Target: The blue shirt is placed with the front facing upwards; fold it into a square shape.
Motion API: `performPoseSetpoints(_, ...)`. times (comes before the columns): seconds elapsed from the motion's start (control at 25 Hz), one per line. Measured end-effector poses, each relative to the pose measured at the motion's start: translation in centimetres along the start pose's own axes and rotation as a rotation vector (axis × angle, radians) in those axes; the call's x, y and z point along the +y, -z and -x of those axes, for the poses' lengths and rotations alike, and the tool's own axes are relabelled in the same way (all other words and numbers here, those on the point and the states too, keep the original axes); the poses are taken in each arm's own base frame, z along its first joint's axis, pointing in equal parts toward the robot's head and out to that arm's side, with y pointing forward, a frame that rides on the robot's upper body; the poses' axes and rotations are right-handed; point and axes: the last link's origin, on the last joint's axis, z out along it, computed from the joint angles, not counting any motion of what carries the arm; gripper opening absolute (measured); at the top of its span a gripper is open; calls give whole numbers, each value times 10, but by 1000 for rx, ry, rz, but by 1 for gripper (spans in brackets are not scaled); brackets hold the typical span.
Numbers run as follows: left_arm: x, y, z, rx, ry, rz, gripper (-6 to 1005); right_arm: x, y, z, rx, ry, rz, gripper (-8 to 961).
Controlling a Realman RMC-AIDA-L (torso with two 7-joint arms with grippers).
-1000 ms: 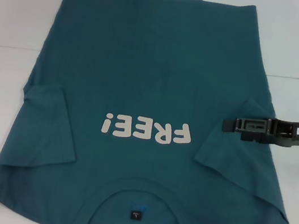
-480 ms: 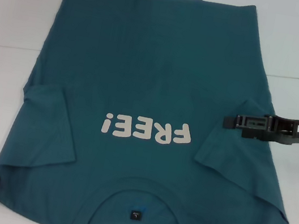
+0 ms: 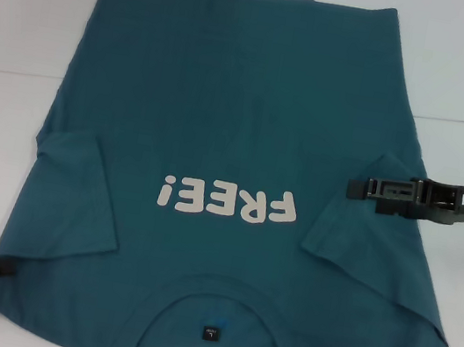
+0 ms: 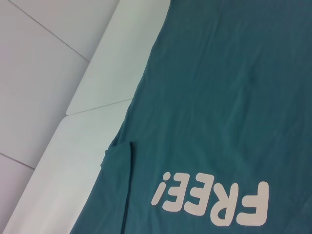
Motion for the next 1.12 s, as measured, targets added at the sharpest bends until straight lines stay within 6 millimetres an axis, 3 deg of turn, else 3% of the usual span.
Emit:
performPoseSetpoints(0.88, 8, -11, -4, -5, -70, 6, 525, -2, 2, 0, -8, -9, 2, 927)
performPoseSetpoints(1.12, 6, -8, -4, 7, -62, 11, 344, -2, 4, 1, -21, -18, 8, 927)
